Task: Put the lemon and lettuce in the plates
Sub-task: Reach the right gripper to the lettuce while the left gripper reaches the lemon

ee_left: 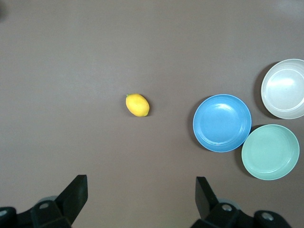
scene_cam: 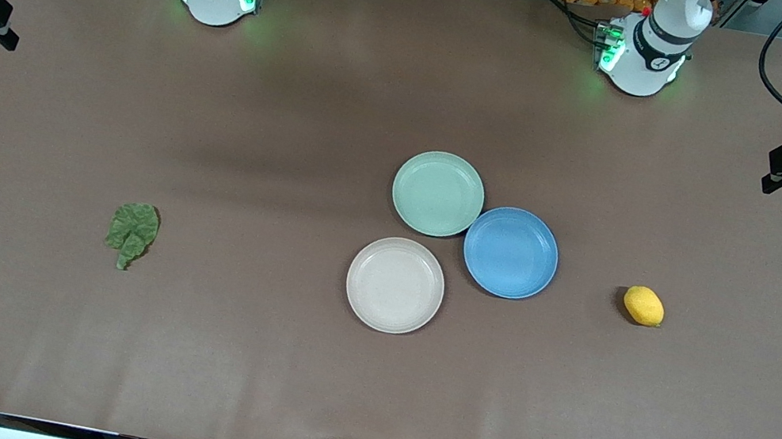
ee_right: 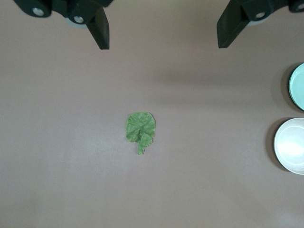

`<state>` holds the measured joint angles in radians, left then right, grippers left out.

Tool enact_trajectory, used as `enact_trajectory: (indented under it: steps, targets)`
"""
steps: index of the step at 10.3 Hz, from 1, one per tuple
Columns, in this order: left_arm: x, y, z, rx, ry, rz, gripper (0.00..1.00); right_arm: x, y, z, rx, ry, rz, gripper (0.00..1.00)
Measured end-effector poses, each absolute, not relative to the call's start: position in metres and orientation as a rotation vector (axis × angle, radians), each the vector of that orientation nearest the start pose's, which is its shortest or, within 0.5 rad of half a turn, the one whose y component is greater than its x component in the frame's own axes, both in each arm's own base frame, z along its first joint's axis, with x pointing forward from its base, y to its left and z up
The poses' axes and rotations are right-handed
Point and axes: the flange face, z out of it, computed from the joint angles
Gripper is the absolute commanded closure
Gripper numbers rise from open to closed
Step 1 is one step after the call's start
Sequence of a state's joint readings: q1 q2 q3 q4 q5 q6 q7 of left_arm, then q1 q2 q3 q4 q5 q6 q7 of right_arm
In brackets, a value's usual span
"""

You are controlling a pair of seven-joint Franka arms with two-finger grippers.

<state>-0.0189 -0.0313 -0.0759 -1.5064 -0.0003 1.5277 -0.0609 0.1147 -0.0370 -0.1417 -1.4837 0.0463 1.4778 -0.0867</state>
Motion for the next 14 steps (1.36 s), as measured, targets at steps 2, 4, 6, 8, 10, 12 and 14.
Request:
enact_trajectory:
  steps: [2,4,6,8,10,12,14]
  targets:
    - [0.539,-0.052,0.667,-3.142,0.062,-0.078,0.0,0.54,-0.011,0.663,-3.091,-0.097,-0.052,0.0]
    - [0.542,-0.052,0.659,-3.142,0.07,-0.056,0.0,0.549,-0.008,0.637,-3.092,-0.098,-0.006,0.0]
    - [0.551,-0.055,0.641,-3.142,0.076,-0.001,0.0,0.559,-0.005,0.606,-3.094,-0.098,0.029,0.0]
    - [0.564,-0.056,0.615,-3.141,0.078,0.069,0.0,0.572,-0.004,0.546,-3.098,-0.091,0.021,0.0]
    - [0.578,-0.056,0.594,-3.142,0.078,0.092,0.0,0.582,-0.002,0.468,-3.107,-0.086,0.048,0.0]
    - [0.597,-0.06,0.567,-3.102,0.1,0.082,0.0,0.599,0.005,0.392,-3.124,-0.095,0.075,0.0]
    - [0.612,-0.084,0.536,-3.056,0.169,0.089,0.0,0.621,0.006,0.32,-3.148,-0.095,0.02,0.0]
